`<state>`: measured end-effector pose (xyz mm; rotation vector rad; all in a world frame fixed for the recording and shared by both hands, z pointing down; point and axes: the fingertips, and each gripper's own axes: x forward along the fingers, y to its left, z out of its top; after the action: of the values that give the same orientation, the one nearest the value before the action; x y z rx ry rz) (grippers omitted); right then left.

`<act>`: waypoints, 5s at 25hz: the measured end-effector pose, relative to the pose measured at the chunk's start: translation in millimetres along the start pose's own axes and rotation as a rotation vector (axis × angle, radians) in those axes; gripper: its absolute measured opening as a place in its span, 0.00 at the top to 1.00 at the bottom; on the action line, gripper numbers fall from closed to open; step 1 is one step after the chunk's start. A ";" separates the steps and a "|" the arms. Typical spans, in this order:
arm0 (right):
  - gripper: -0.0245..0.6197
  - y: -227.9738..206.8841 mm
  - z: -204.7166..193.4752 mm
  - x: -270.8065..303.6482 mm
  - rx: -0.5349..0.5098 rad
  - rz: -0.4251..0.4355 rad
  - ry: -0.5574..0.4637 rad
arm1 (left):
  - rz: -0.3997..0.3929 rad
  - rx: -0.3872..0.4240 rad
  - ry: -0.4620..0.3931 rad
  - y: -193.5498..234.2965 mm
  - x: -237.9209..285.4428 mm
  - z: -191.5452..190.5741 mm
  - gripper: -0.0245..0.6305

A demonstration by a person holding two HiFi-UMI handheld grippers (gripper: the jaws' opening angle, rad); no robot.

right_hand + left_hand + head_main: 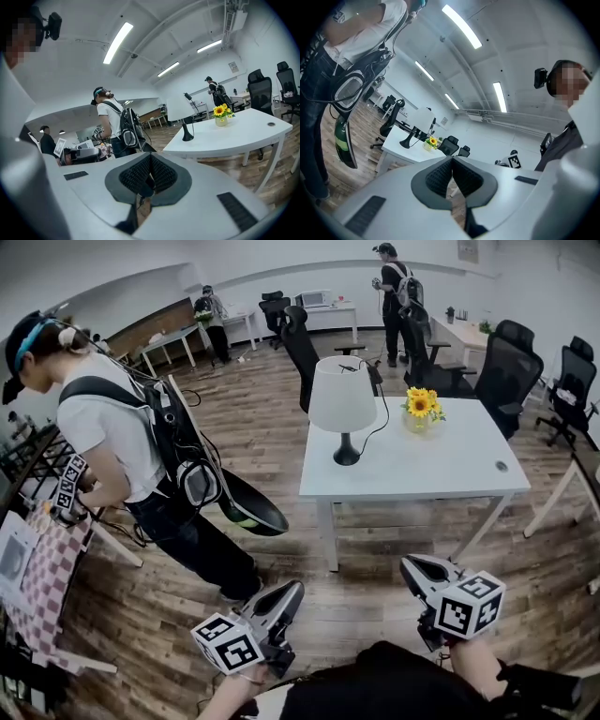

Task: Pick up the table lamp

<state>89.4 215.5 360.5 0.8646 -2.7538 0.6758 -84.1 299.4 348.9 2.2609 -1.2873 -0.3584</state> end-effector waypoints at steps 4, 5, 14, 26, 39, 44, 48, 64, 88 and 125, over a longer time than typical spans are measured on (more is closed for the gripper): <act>0.94 0.6 2.3 13.3 -0.016 0.008 -0.006 | 0.013 -0.018 0.000 14.6 -1.0 -1.5 0.94; 0.94 -0.9 3.3 16.1 -0.020 0.000 0.001 | 0.018 -0.025 -0.002 19.3 1.1 -1.1 0.94; 0.94 -51.8 33.7 56.4 -0.029 -0.018 0.020 | 0.042 -0.034 -0.015 55.1 47.9 19.1 0.94; 0.94 -127.3 84.7 134.4 -0.069 0.028 0.044 | 0.094 -0.063 -0.034 111.7 134.6 49.2 0.94; 0.94 -198.9 126.4 187.2 -0.091 0.086 0.078 | 0.121 -0.061 -0.061 150.0 231.2 77.3 0.94; 0.94 -212.9 123.7 204.7 -0.088 0.117 0.089 | 0.127 -0.069 -0.052 161.9 252.7 73.8 0.94; 0.94 -216.9 117.7 213.5 -0.080 0.138 0.097 | 0.116 -0.066 -0.058 170.7 266.1 77.3 0.94; 0.94 -242.7 106.1 238.2 -0.015 0.074 0.135 | -0.013 -0.436 -0.215 229.4 313.1 99.9 0.69; 0.94 -260.4 104.9 271.6 0.035 0.030 0.156 | -0.268 -0.613 -0.335 245.0 359.8 141.2 0.58; 0.94 -280.2 140.1 281.3 0.032 0.013 0.099 | -0.284 -0.687 -0.397 241.0 406.1 175.3 0.86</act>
<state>17.4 -194.4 423.5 0.7982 -2.6702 0.7461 -129.5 -202.3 343.8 1.8077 -0.8161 -1.1982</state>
